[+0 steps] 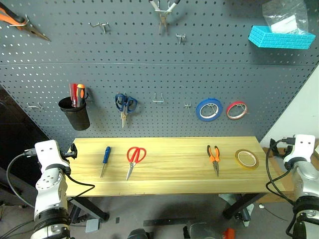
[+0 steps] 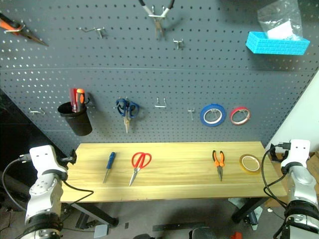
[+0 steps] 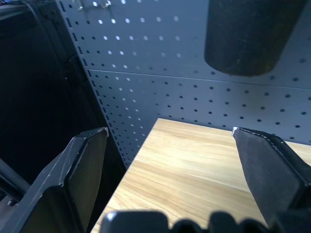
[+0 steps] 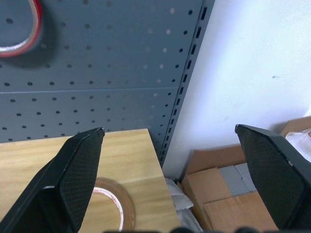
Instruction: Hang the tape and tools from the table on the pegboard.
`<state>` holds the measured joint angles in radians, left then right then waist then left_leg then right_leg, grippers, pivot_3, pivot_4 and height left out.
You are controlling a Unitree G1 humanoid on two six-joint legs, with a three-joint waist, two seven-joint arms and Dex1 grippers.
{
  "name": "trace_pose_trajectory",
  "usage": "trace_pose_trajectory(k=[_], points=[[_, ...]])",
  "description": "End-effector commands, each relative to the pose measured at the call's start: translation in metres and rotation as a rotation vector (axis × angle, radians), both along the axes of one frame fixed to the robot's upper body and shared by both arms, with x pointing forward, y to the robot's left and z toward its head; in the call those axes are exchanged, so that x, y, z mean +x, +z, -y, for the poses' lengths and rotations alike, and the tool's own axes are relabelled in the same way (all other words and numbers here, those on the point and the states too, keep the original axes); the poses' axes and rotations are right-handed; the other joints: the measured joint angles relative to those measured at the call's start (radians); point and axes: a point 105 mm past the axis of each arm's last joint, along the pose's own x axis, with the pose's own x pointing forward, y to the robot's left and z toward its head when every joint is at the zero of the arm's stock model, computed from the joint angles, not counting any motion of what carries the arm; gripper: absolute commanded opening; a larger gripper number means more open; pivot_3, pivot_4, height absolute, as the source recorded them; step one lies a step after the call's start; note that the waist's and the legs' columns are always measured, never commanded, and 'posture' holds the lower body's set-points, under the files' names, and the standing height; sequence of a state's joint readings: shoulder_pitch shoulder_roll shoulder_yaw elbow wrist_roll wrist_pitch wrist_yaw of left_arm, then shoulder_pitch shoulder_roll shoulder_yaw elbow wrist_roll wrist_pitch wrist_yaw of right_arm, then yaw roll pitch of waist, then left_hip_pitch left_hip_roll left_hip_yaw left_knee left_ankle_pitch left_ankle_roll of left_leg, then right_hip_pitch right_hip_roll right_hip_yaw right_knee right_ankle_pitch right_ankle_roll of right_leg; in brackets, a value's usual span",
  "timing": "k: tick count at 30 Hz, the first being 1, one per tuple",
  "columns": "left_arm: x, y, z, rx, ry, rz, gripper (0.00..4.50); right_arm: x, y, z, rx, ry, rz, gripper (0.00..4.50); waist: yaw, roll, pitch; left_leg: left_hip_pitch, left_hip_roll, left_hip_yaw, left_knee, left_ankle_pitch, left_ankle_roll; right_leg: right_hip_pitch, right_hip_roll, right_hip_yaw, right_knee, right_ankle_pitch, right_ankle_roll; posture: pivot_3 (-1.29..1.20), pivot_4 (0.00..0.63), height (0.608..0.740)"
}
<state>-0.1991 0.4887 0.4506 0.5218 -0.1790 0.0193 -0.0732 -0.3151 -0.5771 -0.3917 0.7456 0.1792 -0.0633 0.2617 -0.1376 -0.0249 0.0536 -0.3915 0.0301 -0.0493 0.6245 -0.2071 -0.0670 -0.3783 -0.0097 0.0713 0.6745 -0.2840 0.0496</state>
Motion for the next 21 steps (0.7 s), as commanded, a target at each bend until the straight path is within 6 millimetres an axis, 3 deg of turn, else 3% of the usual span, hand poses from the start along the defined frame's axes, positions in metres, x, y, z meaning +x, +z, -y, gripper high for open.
trace_pose_trajectory(k=[1,7,11,14,21], points=[[0.000,0.021,-0.009,0.059,0.019,0.057,4.43,0.008,0.024,0.002,-0.035,0.016,0.081,4.50,0.000,0.000,0.000,0.000,0.000,0.000,0.000,0.000,0.000,0.000,0.000,0.000,0.000,0.000,0.000,-0.06,0.000,0.740],[-0.007,0.019,-0.016,0.063,0.069,0.038,4.43,0.010,0.024,-0.006,-0.060,0.063,0.071,4.50,0.000,0.000,0.000,0.000,0.000,0.000,0.000,0.000,0.000,0.000,0.000,0.000,0.000,0.000,0.000,-0.06,0.000,0.740],[-0.006,0.021,-0.009,0.038,0.039,0.060,4.43,0.012,0.022,-0.017,-0.088,0.124,0.055,4.50,0.001,0.000,0.000,0.000,0.000,0.000,0.000,0.000,0.000,0.000,0.000,0.000,0.000,0.000,0.000,-0.06,0.006,0.740],[0.000,0.023,0.003,-0.008,-0.002,0.058,4.43,0.014,0.020,-0.031,-0.083,0.190,0.048,4.50,0.002,0.000,0.001,0.000,0.000,0.000,0.000,0.000,0.000,0.000,0.000,0.000,0.000,0.000,0.000,-0.05,0.021,0.740],[0.018,0.036,0.057,-0.019,-0.194,0.021,4.43,0.010,0.014,-0.064,-0.047,0.331,-0.021,4.50,0.015,0.000,0.026,0.003,0.000,0.000,0.000,0.000,0.000,0.003,0.000,0.000,0.000,0.000,0.000,-0.06,0.100,0.740]])
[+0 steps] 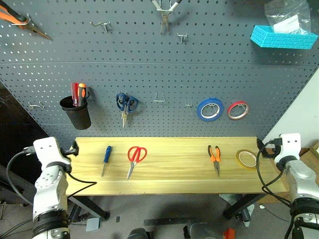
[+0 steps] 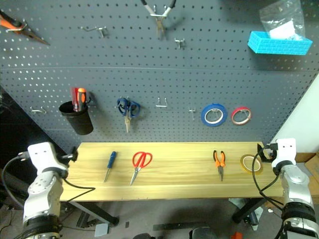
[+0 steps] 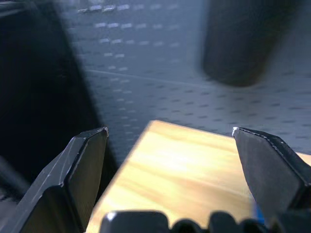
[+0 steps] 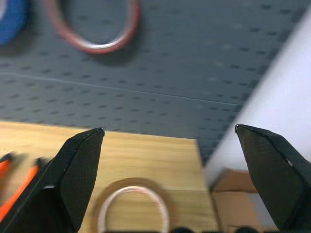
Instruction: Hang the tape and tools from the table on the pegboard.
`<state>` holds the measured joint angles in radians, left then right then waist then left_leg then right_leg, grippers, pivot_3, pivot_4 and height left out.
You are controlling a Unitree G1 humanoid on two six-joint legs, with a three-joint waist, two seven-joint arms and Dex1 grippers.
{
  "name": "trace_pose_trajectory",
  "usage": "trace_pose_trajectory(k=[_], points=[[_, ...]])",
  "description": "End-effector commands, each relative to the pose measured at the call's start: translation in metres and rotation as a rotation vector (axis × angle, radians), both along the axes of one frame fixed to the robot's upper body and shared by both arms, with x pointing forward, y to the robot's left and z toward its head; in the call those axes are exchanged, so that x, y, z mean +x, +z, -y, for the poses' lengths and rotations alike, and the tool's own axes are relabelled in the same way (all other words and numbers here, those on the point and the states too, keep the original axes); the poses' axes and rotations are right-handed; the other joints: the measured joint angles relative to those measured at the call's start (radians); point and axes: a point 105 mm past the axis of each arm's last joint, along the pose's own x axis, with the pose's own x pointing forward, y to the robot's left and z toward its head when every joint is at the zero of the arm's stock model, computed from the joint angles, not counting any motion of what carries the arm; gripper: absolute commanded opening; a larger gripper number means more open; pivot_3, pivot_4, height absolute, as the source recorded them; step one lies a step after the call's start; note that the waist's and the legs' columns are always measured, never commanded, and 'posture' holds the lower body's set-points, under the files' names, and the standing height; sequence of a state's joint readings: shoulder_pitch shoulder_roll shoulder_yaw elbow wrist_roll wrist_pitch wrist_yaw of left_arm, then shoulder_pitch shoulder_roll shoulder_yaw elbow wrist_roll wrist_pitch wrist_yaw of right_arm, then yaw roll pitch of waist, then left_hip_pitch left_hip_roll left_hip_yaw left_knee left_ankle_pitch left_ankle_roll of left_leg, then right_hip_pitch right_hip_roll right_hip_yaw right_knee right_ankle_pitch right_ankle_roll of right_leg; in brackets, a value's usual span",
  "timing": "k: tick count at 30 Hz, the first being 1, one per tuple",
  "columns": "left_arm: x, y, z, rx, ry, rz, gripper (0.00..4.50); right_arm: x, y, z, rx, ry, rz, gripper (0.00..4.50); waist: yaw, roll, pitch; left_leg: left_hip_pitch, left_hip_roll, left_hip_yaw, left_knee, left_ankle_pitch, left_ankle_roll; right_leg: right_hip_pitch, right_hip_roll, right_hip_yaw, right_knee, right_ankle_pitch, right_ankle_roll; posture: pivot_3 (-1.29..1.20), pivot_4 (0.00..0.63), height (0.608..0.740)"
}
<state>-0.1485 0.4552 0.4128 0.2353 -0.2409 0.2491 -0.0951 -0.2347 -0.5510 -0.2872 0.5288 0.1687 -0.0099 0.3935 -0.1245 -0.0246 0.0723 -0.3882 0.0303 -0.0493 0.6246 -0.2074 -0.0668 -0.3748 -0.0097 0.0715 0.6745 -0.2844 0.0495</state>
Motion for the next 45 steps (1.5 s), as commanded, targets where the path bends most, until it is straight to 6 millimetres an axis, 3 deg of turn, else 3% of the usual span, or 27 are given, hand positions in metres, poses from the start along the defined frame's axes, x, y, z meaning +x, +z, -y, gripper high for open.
trace_pose_trajectory(k=[1,5,7,9,13,16,21,29,32,40,43,45], points=[[0.014,0.022,0.034,0.059,-0.127,0.031,4.43,0.002,0.011,-0.018,0.002,0.078,-0.013,4.50,0.006,-0.001,0.018,0.002,0.000,0.000,0.000,0.000,0.000,0.001,0.000,0.000,0.000,0.000,0.000,-0.07,0.110,0.740],[0.023,0.034,0.082,-0.037,-0.355,0.065,4.43,0.000,0.007,-0.037,-0.009,0.140,-0.090,4.50,0.014,0.000,0.059,0.004,0.000,0.001,0.000,0.000,0.000,0.002,0.000,0.001,0.001,-0.002,-0.003,-0.07,0.169,0.740],[0.026,0.039,0.102,-0.026,-0.449,0.055,4.43,0.000,0.001,-0.042,-0.023,0.155,-0.145,4.50,0.015,-0.001,0.077,0.003,0.001,0.001,0.000,0.000,0.000,0.001,0.000,0.001,0.002,-0.001,-0.002,-0.08,0.192,0.740],[0.027,0.045,0.136,0.019,-0.631,0.035,4.43,0.004,-0.006,-0.046,-0.034,0.167,-0.214,4.50,0.018,-0.002,0.101,0.003,0.001,0.001,0.000,0.000,0.000,0.001,0.000,0.001,0.002,-0.001,-0.001,-0.09,0.219,0.740],[0.012,0.055,0.194,0.085,-0.981,0.006,4.43,0.013,-0.011,-0.041,-0.053,0.145,-0.305,4.50,0.019,0.001,0.136,-0.008,0.000,0.002,0.001,0.000,0.000,-0.009,0.000,0.002,0.002,0.000,0.000,-0.09,0.259,0.740],[0.000,0.061,0.224,0.136,-1.180,0.001,4.43,0.022,-0.010,-0.032,-0.052,0.117,-0.333,4.50,0.020,0.000,0.164,-0.013,0.000,0.002,0.001,0.000,0.001,-0.014,-0.001,0.002,0.003,0.000,0.000,-0.10,0.284,0.740],[-0.007,0.069,0.251,0.200,-1.365,0.018,4.43,0.032,-0.016,-0.013,-0.012,0.048,-0.416,4.50,0.020,-0.001,0.199,-0.014,0.000,0.002,0.001,-0.001,0.002,-0.014,-0.001,0.002,0.002,-0.001,-0.001,-0.10,0.306,0.740],[-0.011,0.063,0.255,0.216,-1.418,0.006,4.43,0.031,-0.035,-0.005,0.036,0.038,-0.568,4.50,0.017,-0.003,0.224,-0.015,-0.001,0.003,0.001,-0.002,0.003,-0.015,-0.002,0.002,0.001,0.000,-0.001,-0.10,0.311,0.740],[-0.009,0.062,0.252,0.199,-1.397,0.007,4.50,0.028,-0.041,-0.004,0.002,0.057,-0.611,3.90,0.017,-0.007,0.226,-0.015,-0.002,0.003,0.001,-0.003,0.003,-0.015,-0.003,0.002,0.001,0.000,-0.001,-0.09,0.307,0.740],[-0.006,0.064,0.246,0.177,-1.364,0.016,4.50,0.022,-0.054,-0.003,-0.204,0.135,-0.685,1.20,0.019,-0.011,0.228,-0.015,-0.002,0.002,0.003,-0.003,0.003,-0.014,-0.004,0.000,0.001,-0.001,0.000,-0.09,0.292,0.740],[-0.006,0.065,0.246,0.176,-1.368,0.020,4.50,0.025,-0.054,-0.008,-0.180,0.134,-0.664,0.26,0.019,-0.012,0.228,-0.015,-0.002,0.002,0.003,-0.003,0.003,-0.013,-0.004,0.000,0.001,0.000,0.001,-0.09,0.290,0.740],[-0.006,0.068,0.248,0.171,-1.379,0.034,4.50,0.027,-0.050,-0.007,-0.180,0.134,-0.642,0.13,0.019,-0.013,0.228,-0.015,-0.002,0.002,0.003,-0.002,0.003,-0.013,-0.004,0.000,0.001,0.000,0.001,-0.10,0.288,0.740]])
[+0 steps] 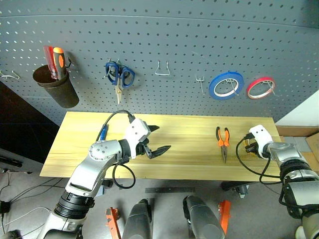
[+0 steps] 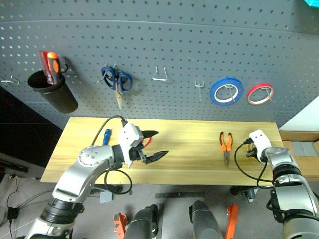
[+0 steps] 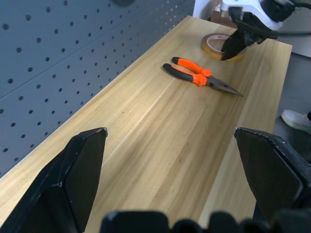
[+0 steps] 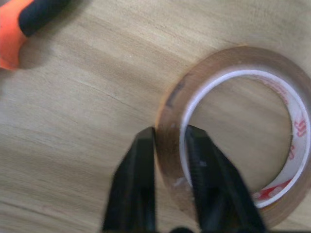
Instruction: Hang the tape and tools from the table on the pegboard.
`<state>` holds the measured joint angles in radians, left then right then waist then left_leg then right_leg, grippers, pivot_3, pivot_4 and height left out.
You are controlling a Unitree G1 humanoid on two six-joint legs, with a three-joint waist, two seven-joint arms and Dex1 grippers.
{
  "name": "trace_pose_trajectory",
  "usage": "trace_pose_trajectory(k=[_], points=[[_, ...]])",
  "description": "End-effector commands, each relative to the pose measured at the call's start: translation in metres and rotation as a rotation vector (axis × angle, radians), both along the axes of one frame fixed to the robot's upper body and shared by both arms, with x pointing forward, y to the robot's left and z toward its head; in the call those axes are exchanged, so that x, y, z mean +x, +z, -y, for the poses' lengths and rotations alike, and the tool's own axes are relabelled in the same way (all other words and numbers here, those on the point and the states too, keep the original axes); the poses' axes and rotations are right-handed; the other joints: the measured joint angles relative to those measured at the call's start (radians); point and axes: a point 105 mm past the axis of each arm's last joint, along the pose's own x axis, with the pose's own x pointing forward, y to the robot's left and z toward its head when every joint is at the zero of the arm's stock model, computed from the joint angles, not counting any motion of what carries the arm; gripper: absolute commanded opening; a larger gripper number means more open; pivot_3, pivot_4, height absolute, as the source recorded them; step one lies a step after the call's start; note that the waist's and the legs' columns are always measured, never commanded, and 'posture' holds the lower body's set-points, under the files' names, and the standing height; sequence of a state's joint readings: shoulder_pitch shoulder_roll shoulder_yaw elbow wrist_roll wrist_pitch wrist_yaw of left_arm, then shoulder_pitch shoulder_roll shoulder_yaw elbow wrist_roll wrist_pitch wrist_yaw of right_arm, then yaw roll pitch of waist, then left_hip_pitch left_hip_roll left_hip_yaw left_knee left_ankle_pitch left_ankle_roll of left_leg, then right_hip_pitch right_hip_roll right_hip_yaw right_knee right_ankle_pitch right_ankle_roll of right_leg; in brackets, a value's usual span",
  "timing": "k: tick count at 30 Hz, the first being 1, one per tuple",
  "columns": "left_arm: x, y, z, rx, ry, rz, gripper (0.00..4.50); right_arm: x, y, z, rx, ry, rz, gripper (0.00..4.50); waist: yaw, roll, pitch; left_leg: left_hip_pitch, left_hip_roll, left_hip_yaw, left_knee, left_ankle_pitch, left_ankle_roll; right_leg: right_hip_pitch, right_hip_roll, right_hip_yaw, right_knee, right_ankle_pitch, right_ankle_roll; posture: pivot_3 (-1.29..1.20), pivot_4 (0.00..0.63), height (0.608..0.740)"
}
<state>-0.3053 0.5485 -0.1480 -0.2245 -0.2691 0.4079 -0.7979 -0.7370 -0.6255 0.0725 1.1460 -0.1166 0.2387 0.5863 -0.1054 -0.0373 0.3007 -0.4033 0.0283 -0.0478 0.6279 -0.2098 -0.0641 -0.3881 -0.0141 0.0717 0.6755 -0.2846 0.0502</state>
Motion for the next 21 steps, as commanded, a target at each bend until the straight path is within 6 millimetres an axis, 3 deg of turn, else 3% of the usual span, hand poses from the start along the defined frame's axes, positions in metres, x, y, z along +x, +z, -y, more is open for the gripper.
trace_pose_trajectory(k=[1,4,6,8,10,13,16,21], points=[[-0.001,0.011,0.003,-0.036,-0.026,0.039,4.50,-0.009,-0.009,0.009,-0.020,-0.028,-0.023,0.13,0.000,0.000,0.000,0.000,0.000,0.000,0.000,0.000,0.000,0.000,0.000,0.000,0.000,0.000,0.000,-0.10,0.287,0.740],[-0.003,0.013,0.005,-0.047,-0.045,0.044,4.50,-0.004,0.004,0.012,-0.018,-0.021,0.041,0.13,0.000,0.000,0.000,0.000,0.000,0.000,0.000,0.000,0.000,0.000,0.000,0.000,0.000,0.000,0.000,-0.11,0.287,0.740],[-0.004,0.016,0.005,-0.067,-0.057,0.043,4.50,0.000,0.028,0.014,-0.035,0.005,0.140,0.13,0.001,0.000,0.001,0.000,0.000,0.000,0.000,0.000,0.000,0.000,0.000,0.000,0.000,0.000,0.000,-0.11,0.286,0.740],[-0.006,0.019,0.003,-0.088,-0.063,0.046,4.50,-0.009,0.063,0.005,-0.080,0.081,0.275,0.13,0.012,0.006,0.003,-0.003,0.000,-0.001,-0.001,0.000,0.000,-0.002,0.000,-0.001,0.000,0.000,0.000,-0.12,0.288,0.740],[-0.006,0.021,0.002,-0.096,-0.061,0.050,4.50,-0.024,0.081,-0.008,-0.105,0.120,0.332,0.13,0.017,0.008,0.003,-0.013,-0.001,-0.001,0.000,0.000,0.000,-0.013,-0.002,-0.001,0.004,-0.001,0.001,-0.13,0.289,0.740],[-0.004,0.025,-0.001,-0.110,-0.044,0.075,4.50,-0.060,0.106,-0.054,-0.122,0.194,0.450,0.13,0.015,0.009,0.003,-0.020,0.000,-0.002,0.000,0.000,-0.001,-0.020,-0.001,-0.002,0.005,0.000,0.001,-0.16,0.293,0.740],[-0.003,0.025,-0.002,-0.114,-0.040,0.084,4.50,-0.096,0.111,-0.111,-0.128,0.294,0.545,0.13,0.016,0.009,0.003,-0.019,0.002,-0.004,0.000,-0.001,-0.002,-0.021,0.001,-0.003,0.005,-0.001,0.001,-0.17,0.296,0.740],[0.002,0.030,-0.008,-0.124,-0.002,0.121,4.50,-0.117,0.136,-0.175,-0.226,0.486,0.798,0.13,0.013,0.008,0.003,-0.019,0.000,-0.001,0.001,-0.001,-0.002,-0.021,-0.002,0.000,0.004,-0.003,0.007,-0.17,0.291,0.740]])
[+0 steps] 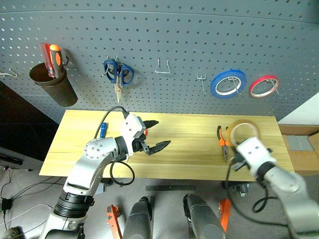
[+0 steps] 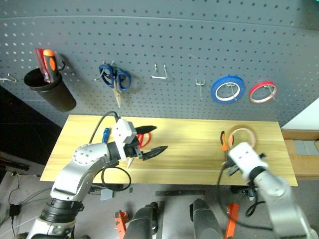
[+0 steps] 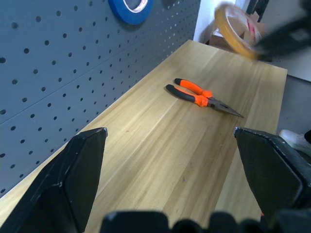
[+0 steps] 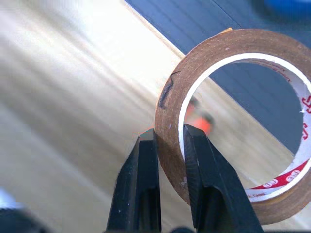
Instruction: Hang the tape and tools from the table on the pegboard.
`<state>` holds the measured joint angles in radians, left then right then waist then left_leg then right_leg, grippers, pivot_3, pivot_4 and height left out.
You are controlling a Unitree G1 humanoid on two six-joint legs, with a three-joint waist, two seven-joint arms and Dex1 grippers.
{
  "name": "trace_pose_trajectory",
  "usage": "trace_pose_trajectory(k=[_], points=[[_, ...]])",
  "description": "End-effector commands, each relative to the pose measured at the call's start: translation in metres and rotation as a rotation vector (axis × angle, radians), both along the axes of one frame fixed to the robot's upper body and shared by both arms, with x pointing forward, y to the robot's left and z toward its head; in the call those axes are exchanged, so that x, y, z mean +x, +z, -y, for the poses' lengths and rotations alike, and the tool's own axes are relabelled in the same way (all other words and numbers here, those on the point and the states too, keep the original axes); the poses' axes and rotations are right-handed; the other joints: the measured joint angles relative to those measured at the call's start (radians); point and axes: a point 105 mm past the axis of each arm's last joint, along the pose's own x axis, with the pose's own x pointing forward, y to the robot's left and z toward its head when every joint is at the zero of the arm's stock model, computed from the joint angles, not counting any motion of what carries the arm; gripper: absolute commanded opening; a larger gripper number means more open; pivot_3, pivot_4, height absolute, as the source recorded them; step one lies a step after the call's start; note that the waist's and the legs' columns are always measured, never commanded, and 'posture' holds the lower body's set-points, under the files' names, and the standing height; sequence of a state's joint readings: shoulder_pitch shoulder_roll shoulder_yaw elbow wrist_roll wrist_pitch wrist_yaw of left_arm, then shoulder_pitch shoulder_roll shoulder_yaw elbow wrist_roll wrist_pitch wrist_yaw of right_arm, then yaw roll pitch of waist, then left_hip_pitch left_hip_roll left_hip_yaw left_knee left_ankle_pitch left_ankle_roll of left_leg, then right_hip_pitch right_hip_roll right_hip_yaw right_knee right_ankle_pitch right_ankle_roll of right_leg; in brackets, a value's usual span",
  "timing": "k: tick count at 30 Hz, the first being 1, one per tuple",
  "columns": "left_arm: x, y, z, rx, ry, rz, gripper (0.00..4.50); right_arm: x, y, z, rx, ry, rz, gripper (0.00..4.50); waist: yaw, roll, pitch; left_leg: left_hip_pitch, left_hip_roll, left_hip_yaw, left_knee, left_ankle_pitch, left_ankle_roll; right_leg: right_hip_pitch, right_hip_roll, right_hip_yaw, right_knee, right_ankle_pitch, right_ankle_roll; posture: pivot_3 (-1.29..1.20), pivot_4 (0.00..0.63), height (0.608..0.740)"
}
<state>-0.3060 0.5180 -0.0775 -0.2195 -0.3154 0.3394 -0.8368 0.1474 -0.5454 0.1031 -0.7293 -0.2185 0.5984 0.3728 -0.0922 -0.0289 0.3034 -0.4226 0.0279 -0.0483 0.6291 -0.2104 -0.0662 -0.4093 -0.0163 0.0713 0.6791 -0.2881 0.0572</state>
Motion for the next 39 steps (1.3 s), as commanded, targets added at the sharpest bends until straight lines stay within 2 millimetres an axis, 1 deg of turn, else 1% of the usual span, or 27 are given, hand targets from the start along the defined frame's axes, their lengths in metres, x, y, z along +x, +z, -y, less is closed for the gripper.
trace_pose_trajectory(k=[1,3,5,7,9,10,14,18,20,23,25,27,32,33,35,36,37,39], points=[[0.003,0.010,-0.007,-0.025,0.033,0.057,4.50,-0.005,0.042,-0.029,-0.087,0.099,0.270,0.13,0.000,-0.001,0.000,0.000,0.000,0.001,0.001,0.000,0.000,0.000,-0.001,0.000,-0.001,0.001,0.002,-0.17,0.291,0.740],[0.005,0.012,-0.010,-0.028,0.047,0.067,4.50,0.003,0.053,-0.037,-0.095,0.123,0.336,0.13,0.000,-0.002,0.000,0.000,-0.001,0.001,0.002,0.001,0.001,0.001,-0.002,0.000,-0.001,0.002,0.004,-0.16,0.287,0.740],[0.008,0.016,-0.013,-0.043,0.073,0.080,4.50,0.018,0.063,-0.043,-0.101,0.141,0.384,0.13,-0.001,-0.002,0.000,0.000,-0.001,0.001,0.002,0.001,0.001,0.001,-0.001,0.000,-0.001,0.002,0.004,-0.16,0.281,0.740],[0.010,0.018,-0.016,-0.046,0.091,0.088,4.50,0.032,0.071,-0.045,-0.099,0.150,0.408,0.13,0.000,-0.002,0.000,0.001,0.000,0.000,0.002,0.001,0.001,0.001,0.000,0.000,-0.001,0.002,0.003,-0.14,0.277,0.740],[0.011,0.019,-0.018,-0.047,0.102,0.090,4.50,0.045,0.074,-0.049,-0.089,0.167,0.417,0.13,0.003,-0.003,0.000,0.000,0.000,-0.001,0.000,0.001,0.001,0.001,0.000,-0.001,0.000,0.003,0.002,-0.14,0.276,0.740],[0.011,0.019,-0.019,-0.045,0.103,0.094,4.50,0.050,0.074,-0.051,-0.085,0.174,0.418,0.13,0.004,-0.003,0.000,0.000,0.000,-0.002,0.000,0.001,0.001,0.001,0.000,-0.003,0.000,0.005,-0.002,-0.13,0.272,0.740],[0.012,0.022,-0.020,-0.046,0.118,0.104,4.50,0.071,0.077,-0.062,-0.076,0.206,0.437,0.13,0.006,-0.003,0.000,-0.005,0.000,-0.003,0.000,0.001,0.001,-0.002,0.000,-0.004,-0.001,0.005,-0.003,-0.12,0.270,0.740],[0.013,0.023,-0.019,-0.046,0.121,0.108,4.50,0.084,0.075,-0.071,-0.045,0.213,0.425,0.13,0.006,-0.003,0.000,-0.006,0.000,-0.003,0.001,0.001,0.001,-0.004,-0.002,-0.004,0.000,0.005,-0.003,-0.11,0.273,0.740],[0.013,0.024,-0.019,-0.046,0.121,0.110,4.50,0.089,0.072,-0.072,-0.036,0.204,0.408,0.13,0.006,-0.003,0.000,-0.006,0.000,-0.004,0.001,0.001,0.001,-0.004,-0.002,-0.005,0.000,0.005,-0.003,-0.10,0.275,0.740],[0.013,0.024,-0.018,-0.048,0.122,0.112,4.50,0.091,0.065,-0.071,-0.019,0.199,0.374,0.13,0.009,-0.003,0.000,-0.006,0.000,-0.004,0.002,0.001,0.001,-0.004,-0.002,-0.006,0.001,0.006,-0.003,-0.10,0.274,0.740],[0.012,0.024,-0.018,-0.044,0.122,0.113,4.50,0.087,0.055,-0.069,0.010,0.193,0.334,0.84,0.009,-0.003,0.000,-0.006,0.000,-0.004,0.002,0.001,0.001,-0.004,-0.002,-0.005,0.001,0.006,-0.003,-0.10,0.274,0.740],[0.012,0.022,-0.018,-0.036,0.119,0.114,4.50,0.079,0.044,-0.067,0.036,0.193,0.285,1.44,0.010,-0.003,0.000,-0.006,0.000,-0.005,0.002,0.001,0.001,-0.004,-0.002,-0.006,0.001,0.006,-0.003,-0.10,0.275,0.740],[0.012,0.018,-0.017,-0.011,0.109,0.115,4.50,0.050,0.017,-0.055,0.102,0.133,0.158,3.14,0.011,-0.003,0.000,-0.007,0.000,-0.005,0.002,0.001,0.001,-0.004,-0.002,-0.006,0.001,0.006,-0.003,-0.11,0.278,0.740],[0.013,0.017,-0.018,-0.005,0.108,0.115,4.50,0.046,0.013,-0.053,0.136,0.103,0.127,3.52,0.010,-0.003,0.000,-0.007,0.000,-0.005,0.002,0.001,0.001,-0.004,-0.002,-0.006,0.001,0.006,-0.003,-0.11,0.279,0.740],[0.013,0.014,-0.018,0.012,0.102,0.109,4.50,0.046,-0.003,-0.037,0.294,-0.091,0.006,4.19,0.008,-0.002,0.000,-0.007,0.000,-0.005,0.003,0.001,0.001,-0.004,-0.002,-0.006,0.002,0.006,-0.003,-0.12,0.281,0.740],[0.013,0.013,-0.017,0.020,0.097,0.106,4.50,0.047,-0.011,-0.030,0.349,-0.177,-0.044,4.44,0.006,-0.003,-0.001,-0.007,0.000,-0.005,0.003,0.001,0.001,-0.004,-0.001,-0.006,0.002,0.006,-0.004,-0.12,0.281,0.740],[0.014,0.011,-0.017,0.028,0.091,0.103,4.50,0.048,-0.016,-0.025,0.385,-0.245,-0.077,4.44,0.005,-0.003,-0.001,-0.006,0.001,-0.005,0.003,0.001,0.001,-0.004,0.000,-0.006,0.003,0.007,-0.005,-0.12,0.284,0.740],[0.014,0.009,-0.015,0.043,0.074,0.098,4.50,0.059,-0.025,-0.011,0.424,-0.400,-0.138,4.44,0.005,-0.003,-0.001,-0.005,0.002,-0.006,0.003,0.002,0.000,-0.003,0.001,-0.006,0.003,0.008,-0.007,-0.13,0.284,0.740]])
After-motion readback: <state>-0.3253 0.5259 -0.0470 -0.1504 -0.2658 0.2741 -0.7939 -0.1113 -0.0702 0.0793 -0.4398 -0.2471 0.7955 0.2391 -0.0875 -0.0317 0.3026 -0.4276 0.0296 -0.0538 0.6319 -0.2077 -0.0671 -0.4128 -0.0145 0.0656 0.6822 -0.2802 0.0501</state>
